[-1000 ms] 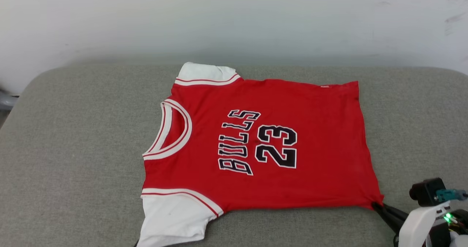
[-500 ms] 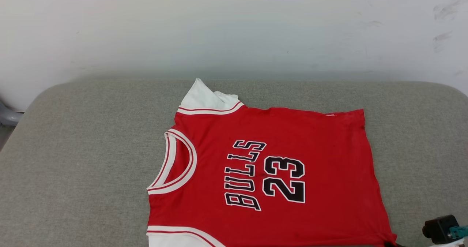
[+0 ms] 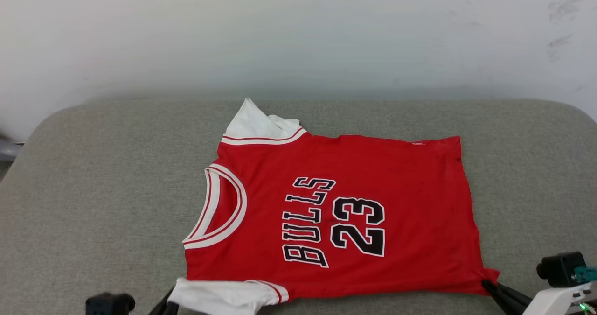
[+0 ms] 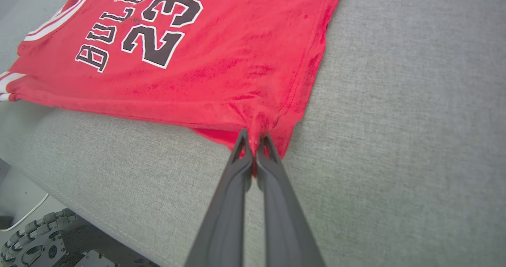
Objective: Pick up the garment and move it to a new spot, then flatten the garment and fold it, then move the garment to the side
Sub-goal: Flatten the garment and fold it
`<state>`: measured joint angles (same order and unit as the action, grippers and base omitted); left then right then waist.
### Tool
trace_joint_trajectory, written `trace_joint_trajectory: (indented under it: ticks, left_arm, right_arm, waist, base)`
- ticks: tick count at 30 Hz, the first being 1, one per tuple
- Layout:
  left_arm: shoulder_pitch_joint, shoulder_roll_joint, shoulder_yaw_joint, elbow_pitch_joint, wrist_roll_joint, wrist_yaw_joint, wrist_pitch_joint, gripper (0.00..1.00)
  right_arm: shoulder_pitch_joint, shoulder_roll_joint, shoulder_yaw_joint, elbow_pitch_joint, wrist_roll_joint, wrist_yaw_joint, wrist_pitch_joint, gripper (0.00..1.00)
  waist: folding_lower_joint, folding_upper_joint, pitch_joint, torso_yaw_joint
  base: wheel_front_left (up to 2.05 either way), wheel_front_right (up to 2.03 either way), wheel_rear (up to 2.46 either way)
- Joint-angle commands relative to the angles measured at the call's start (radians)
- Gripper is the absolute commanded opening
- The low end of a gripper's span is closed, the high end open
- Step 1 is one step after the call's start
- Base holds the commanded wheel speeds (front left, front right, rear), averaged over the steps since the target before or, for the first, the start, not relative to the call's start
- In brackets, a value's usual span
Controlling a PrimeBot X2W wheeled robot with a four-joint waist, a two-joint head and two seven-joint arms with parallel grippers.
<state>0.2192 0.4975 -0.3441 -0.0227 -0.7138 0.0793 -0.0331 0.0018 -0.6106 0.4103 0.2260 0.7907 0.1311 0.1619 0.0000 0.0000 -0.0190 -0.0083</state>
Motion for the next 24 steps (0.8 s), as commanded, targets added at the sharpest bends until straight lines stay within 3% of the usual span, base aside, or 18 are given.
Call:
trace_joint_trajectory:
  ticks: [1, 13, 24]
  left_arm:
    - [-0.042, 0.012, 0.001, -0.002, 0.011, -0.010, 0.008, 0.00]
    - [-0.371, 0.055, -0.008, 0.045, 0.061, -0.070, 0.090, 0.00]
    - [-0.640, 0.038, -0.042, 0.221, 0.096, -0.130, 0.138, 0.00]
  right_arm:
    - [-0.020, 0.012, -0.006, -0.009, -0.003, -0.001, 0.005, 0.00]
    - [-0.129, 0.029, -0.036, -0.026, 0.014, -0.001, 0.022, 0.00]
    - [-0.286, 0.026, -0.020, 0.026, 0.027, -0.001, 0.031, 0.00]
  waist:
    - [0.0000, 0.0000, 0.007, -0.005]
    - [0.0000, 0.0000, 0.128, -0.035]
    - [0.0000, 0.0000, 0.274, -0.062]
  base:
    - [0.00, 0.00, 0.00]
    - [0.00, 0.00, 0.00]
    - [0.00, 0.00, 0.00]
